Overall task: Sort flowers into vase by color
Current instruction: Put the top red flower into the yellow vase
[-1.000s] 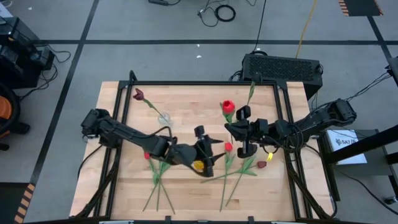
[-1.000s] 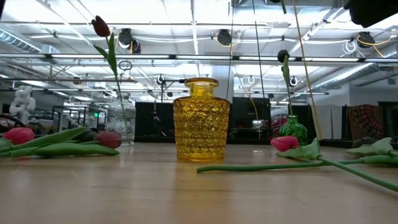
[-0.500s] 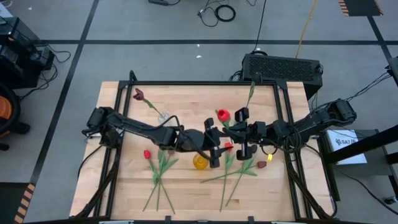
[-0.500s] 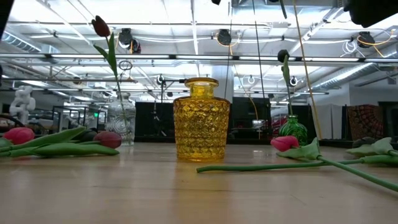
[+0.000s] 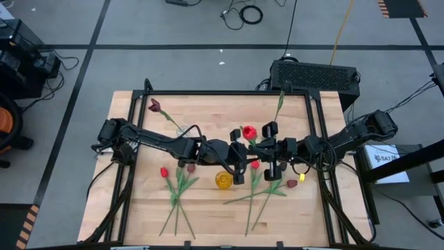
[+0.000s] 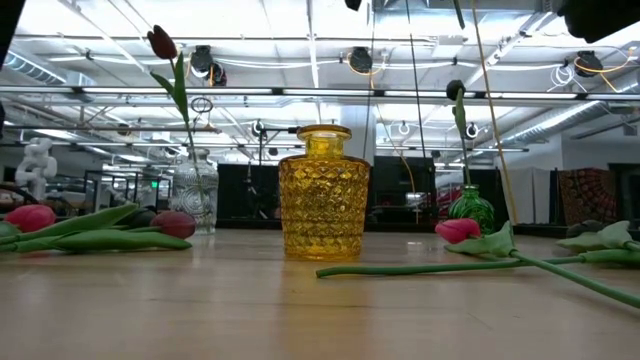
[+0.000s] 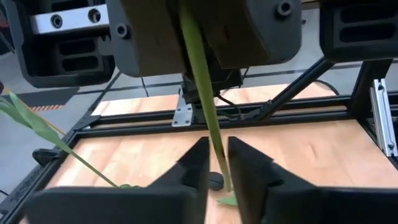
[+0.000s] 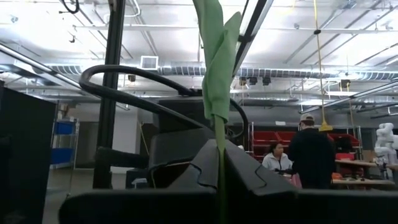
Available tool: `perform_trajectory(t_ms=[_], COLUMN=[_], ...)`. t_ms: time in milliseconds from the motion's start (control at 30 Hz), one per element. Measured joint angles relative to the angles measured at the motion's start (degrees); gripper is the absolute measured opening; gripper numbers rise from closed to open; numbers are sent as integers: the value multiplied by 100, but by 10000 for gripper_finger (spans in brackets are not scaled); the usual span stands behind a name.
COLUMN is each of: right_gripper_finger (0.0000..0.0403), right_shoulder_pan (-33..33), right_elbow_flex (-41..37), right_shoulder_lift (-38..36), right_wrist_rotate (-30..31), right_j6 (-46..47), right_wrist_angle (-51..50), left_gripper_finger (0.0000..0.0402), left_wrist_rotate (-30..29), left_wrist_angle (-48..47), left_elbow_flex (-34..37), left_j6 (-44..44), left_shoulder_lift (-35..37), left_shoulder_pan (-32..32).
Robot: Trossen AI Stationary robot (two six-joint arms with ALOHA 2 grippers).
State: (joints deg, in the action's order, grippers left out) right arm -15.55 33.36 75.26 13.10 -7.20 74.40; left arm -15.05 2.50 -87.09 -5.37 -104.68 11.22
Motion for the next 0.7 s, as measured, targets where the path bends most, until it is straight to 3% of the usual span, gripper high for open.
perform_trajectory(t_ms=[133, 300, 700], right_gripper_finger=[0, 12, 102], right_shoulder_pan=[-4, 2, 26], right_elbow_flex=[0, 7, 7], right_shoulder_lift=[0, -11, -320], right_wrist_rotate=[-7, 48, 359], right_j6=[13, 20, 595], right_wrist_angle=[-64, -290, -1173], left_gripper_finger=[10, 14, 14], left_wrist_rotate=[-4, -119, -610], left_wrist_angle=[-55, -538, -1818], left_elbow_flex=[0, 0, 0], left_j6=[-90, -113, 104], left_shoulder_lift=[5, 134, 318], left_shoulder_pan=[2, -35, -114])
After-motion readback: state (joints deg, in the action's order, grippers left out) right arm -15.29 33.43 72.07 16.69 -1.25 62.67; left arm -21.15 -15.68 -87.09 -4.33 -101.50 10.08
